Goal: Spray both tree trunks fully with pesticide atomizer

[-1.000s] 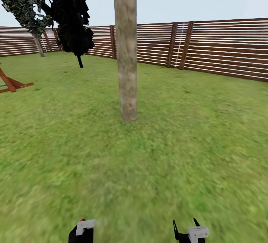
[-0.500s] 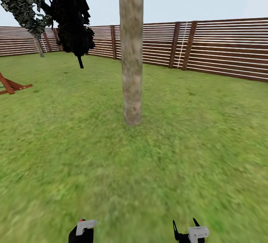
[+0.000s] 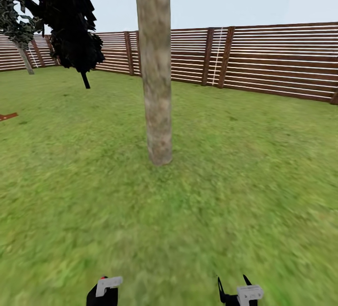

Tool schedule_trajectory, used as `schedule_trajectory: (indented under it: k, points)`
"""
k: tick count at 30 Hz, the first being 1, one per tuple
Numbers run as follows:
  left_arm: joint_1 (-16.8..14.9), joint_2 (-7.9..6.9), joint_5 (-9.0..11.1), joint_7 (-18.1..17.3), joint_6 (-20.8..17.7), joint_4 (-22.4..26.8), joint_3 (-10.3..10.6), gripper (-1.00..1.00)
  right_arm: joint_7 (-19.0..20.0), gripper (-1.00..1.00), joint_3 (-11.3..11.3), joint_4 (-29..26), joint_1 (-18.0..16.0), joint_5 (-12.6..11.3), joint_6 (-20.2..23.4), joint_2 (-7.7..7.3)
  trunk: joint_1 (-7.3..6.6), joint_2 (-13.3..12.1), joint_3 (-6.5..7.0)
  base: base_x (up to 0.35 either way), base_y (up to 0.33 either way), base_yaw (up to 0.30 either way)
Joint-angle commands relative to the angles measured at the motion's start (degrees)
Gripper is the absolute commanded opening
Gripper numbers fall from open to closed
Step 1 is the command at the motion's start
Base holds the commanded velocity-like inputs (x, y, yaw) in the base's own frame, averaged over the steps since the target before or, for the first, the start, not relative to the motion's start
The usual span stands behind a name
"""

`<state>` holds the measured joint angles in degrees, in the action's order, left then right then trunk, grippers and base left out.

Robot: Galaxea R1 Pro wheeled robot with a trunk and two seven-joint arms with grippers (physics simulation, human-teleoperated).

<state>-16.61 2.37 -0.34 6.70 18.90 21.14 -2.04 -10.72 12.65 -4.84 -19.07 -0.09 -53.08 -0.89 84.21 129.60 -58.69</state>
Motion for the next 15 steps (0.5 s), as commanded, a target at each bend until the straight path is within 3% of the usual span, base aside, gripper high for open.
schedule_trajectory:
  k: [1, 7, 11, 15]
  points:
    - [0.0, 0.0, 0.0, 0.0, 0.0, 0.0, 0.0, -1.0, 0.0, 1.0, 0.0, 0.0, 0.0, 0.0, 0.0, 0.0, 0.0, 0.0, 0.0, 0.298, 0.179, -0.009]
    - [0.0, 0.0, 0.0, 0.0, 0.0, 0.1, 0.0, -1.0, 0.0, 1.0, 0.0, -0.1, 0.0, 0.0, 0.1, 0.03, 0.0, 0.0, 0.0, 0.304, 0.167, -0.002]
    - [0.0, 0.0, 0.0, 0.0, 0.0, 0.1, 0.0, -1.0, 0.1, 1.0, 0.1, 0.0, 0.0, 0.1, 0.0, 0.01, 0.0, 0.0, 0.0, 0.334, 0.031, 0.0]
    - [0.0, 0.0, 0.0, 0.0, 0.0, 0.1, 0.0, -1.0, 0.1, 1.0, 0.1, 0.0, 0.0, 0.1, 0.0, 0.01, 0.0, 0.0, 0.0, 0.339, 0.0, -0.216]
